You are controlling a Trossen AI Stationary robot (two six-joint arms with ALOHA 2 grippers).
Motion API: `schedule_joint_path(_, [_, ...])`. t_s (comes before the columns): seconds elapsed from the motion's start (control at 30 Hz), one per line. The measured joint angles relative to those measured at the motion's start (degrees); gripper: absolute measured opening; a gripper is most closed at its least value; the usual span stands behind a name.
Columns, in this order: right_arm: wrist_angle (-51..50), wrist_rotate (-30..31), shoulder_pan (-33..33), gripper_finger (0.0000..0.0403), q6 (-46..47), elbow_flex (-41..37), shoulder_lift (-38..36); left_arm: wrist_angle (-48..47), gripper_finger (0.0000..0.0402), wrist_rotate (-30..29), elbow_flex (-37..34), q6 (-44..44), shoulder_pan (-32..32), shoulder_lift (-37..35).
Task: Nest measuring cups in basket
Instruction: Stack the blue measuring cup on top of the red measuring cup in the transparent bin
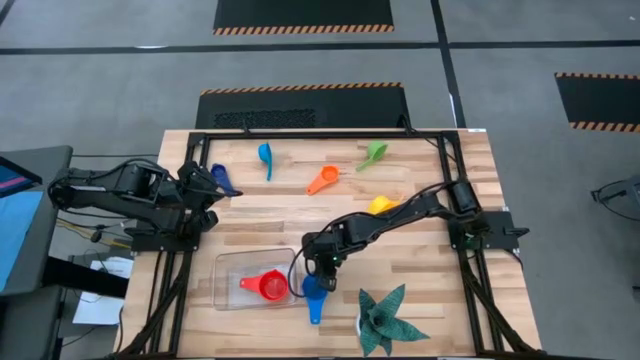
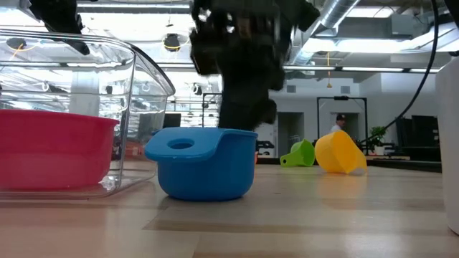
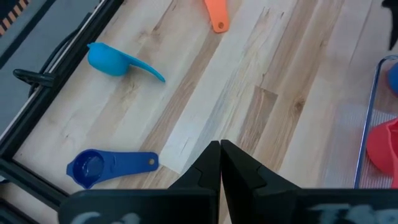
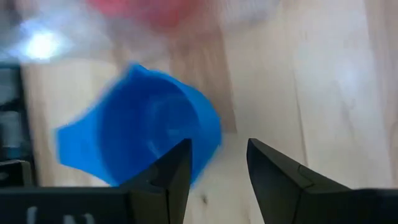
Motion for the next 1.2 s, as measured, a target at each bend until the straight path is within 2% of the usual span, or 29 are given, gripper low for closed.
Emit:
schedule_joint_path(0.27, [3.4,-1.1,1.1,0.0177,4.7,0.2,3.3,0.0,0.0000,0.0,0.0,0.3,0.0,0.0])
schedule_joint_path(0.63, [3.8,-2.7,1.4,0.0171,6.4,0.1,4.4,0.0,0.0000,0.0,0.0,0.9,0.0,0.0])
schedule_joint_path(0.77, [3.3,-3.0,1.4,0.0129,7.9,0.1,4.4,0.0,0.0000,0.0,0.0,0.9,0.0,0.0])
schedule_joint_path(0.97, [2.7,-3.4,1.3,0.0020,9.0,0.1,4.4,0.0,0.0000,-0.2,0.0,0.9,0.0,0.0])
schedule_joint_path(1.2, [-3.9,-3.2,0.6,0.0009,11.2,0.1,3.1,0.0,0.0000,-0.3,0.0,0.9,0.0,0.0])
